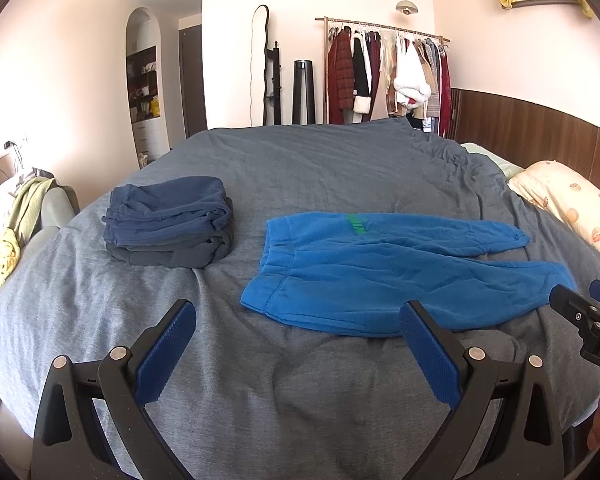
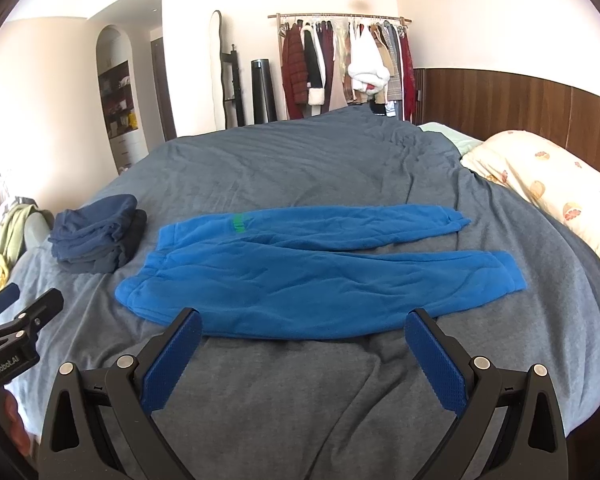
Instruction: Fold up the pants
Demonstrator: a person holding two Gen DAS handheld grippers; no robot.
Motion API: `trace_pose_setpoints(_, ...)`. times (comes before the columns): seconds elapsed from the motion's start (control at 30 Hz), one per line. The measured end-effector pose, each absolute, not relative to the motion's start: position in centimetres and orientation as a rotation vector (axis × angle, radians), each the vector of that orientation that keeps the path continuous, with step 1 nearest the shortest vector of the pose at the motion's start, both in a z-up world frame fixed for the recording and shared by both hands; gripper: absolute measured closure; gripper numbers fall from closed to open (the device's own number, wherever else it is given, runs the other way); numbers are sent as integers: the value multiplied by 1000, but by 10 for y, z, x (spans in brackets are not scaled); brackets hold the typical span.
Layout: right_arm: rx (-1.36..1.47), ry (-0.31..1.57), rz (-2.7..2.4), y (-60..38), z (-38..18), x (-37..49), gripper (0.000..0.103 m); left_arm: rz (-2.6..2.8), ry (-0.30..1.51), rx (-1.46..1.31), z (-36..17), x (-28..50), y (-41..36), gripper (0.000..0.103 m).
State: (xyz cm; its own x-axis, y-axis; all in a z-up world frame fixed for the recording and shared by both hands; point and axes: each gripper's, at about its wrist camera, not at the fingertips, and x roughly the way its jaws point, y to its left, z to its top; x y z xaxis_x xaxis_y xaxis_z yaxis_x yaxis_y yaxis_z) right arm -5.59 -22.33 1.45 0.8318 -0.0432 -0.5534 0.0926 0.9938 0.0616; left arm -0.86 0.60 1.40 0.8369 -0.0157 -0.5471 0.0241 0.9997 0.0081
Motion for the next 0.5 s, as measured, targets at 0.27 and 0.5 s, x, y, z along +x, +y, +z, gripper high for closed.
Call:
trace_pose_setpoints(0.27, 86, 585, -72, -223, 14, -56, 0, -20, 578, 15, 14, -9, 6, 0)
trace_pose_setpoints(0.5, 86, 586, -67, -223, 14, -56, 0, -16, 576, 10, 16, -8, 6, 0)
